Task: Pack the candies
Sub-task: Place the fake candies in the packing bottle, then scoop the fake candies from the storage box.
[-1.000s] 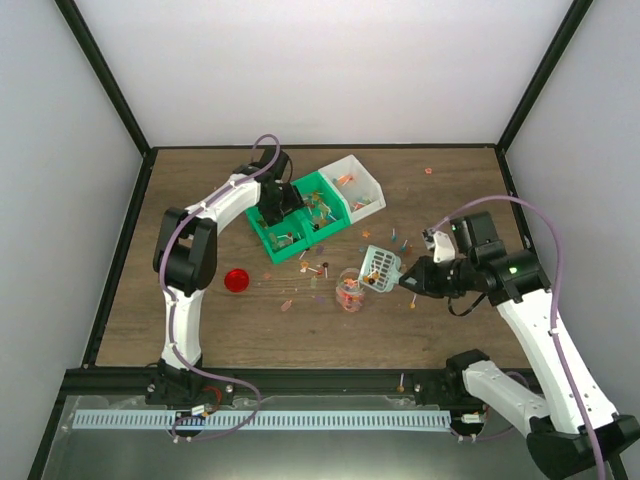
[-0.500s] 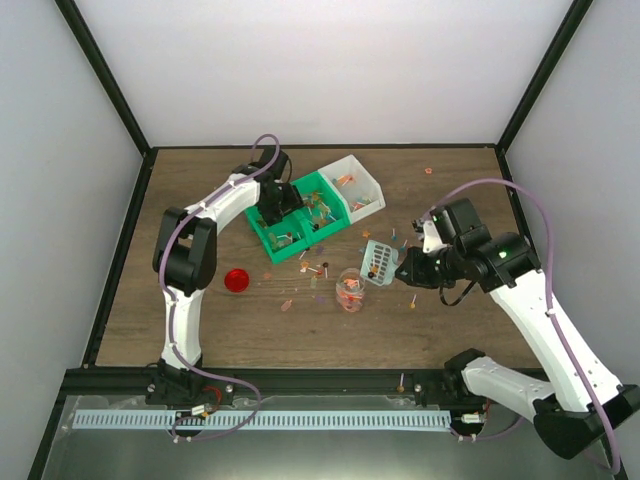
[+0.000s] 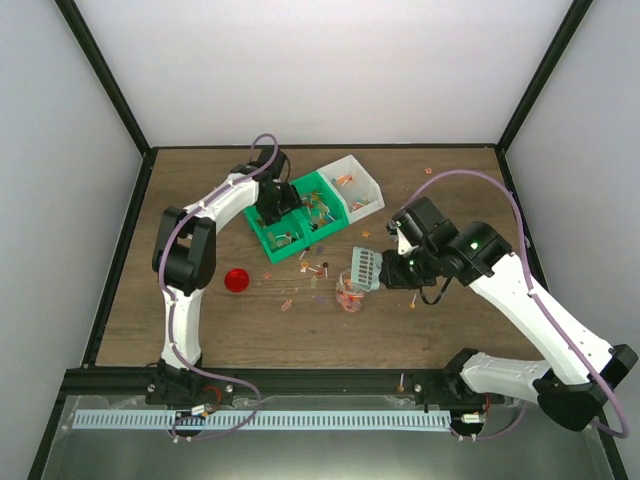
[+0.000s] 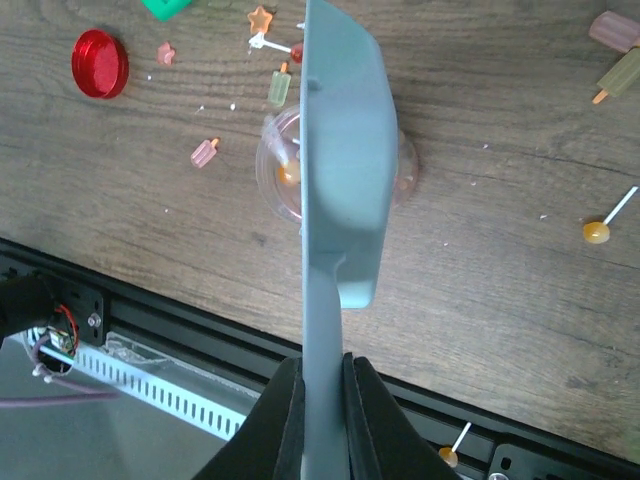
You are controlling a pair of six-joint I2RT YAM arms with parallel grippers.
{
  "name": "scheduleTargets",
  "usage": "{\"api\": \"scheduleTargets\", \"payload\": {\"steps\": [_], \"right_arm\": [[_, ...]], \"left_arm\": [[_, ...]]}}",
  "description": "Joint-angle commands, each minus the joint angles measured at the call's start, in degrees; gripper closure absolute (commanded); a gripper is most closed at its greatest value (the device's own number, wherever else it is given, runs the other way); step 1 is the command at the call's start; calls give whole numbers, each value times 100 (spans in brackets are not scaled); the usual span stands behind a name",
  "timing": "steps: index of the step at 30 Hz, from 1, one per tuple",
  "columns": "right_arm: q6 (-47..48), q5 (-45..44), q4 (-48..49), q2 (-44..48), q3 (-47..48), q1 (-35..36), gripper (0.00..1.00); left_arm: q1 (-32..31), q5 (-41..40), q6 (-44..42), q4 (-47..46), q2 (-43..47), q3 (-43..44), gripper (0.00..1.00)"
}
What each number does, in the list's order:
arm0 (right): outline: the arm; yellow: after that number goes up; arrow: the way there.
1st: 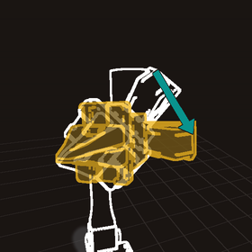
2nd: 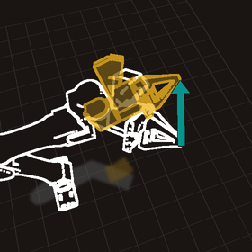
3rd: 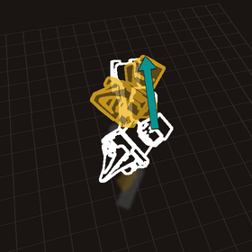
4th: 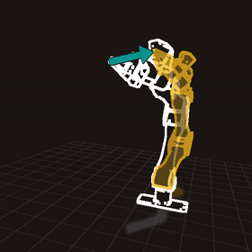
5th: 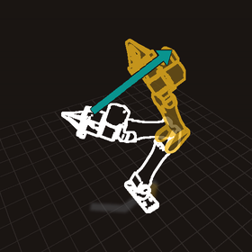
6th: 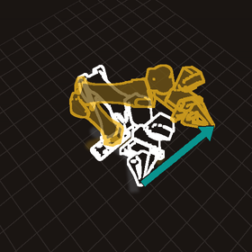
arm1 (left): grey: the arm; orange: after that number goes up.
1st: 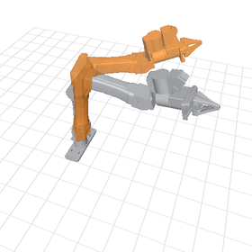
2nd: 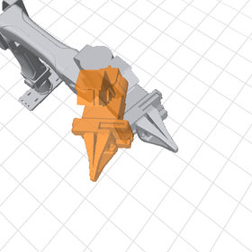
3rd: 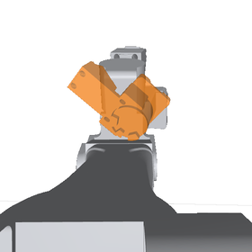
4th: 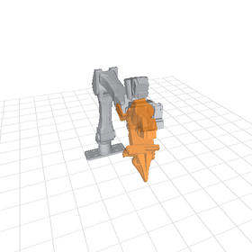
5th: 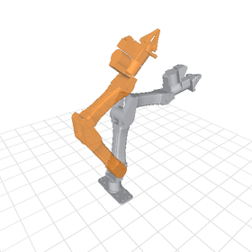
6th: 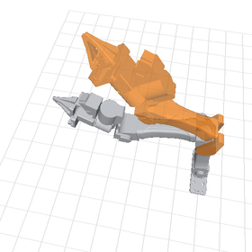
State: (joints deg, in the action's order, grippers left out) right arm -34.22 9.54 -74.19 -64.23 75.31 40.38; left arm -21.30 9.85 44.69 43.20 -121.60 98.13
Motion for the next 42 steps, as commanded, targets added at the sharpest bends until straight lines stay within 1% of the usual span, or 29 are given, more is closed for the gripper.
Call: {"api": "scheduleTargets", "payload": {"steps": [1,4,11,18,21,24,26,29,31,33,36,39,40,42], "right_arm": [[-228,-467,-69,-85,409,171,99],[-243,-555,-69,-177,484,311,99],[-383,-731,-60,-33,769,308,99],[-761,-842,59,50,1450,-13,99],[-777,-717,500,-128,1483,-202,99],[-871,-185,1358,-362,1349,-551,99],[-1172,223,2009,-501,1108,-863,99],[-2017,909,3252,-703,495,-1324,99],[-2651,1282,3974,-976,168,-1521,99],[-3120,1373,4194,-1434,308,-1550,99],[-3796,1399,3940,-2207,831,-1535,99],[-4243,1623,4133,-2884,1344,-1465,99],[-4284,1605,4018,-3168,1670,-1430,99],[-4274,1549,3397,-3840,2489,-1398,99]], "left_arm": [[73,17,-92,107,9,5,30],[89,35,-93,109,7,5,30],[135,35,-141,132,48,-4,30],[126,43,-391,363,193,349,27],[92,-207,-658,615,243,607,21],[100,-524,-822,965,298,861,20],[108,-826,-819,1079,456,811,20],[172,-1288,-647,1155,740,534,20],[216,-1568,-515,1117,944,233,20],[248,-1720,-498,1073,1120,-107,21],[255,-1910,-224,1017,1300,-596,27],[260,-1997,-133,1049,1308,-715,31],[258,-2013,-86,1084,1287,-716,32],[258,-2040,-14,1147,1228,-708,32]]}}
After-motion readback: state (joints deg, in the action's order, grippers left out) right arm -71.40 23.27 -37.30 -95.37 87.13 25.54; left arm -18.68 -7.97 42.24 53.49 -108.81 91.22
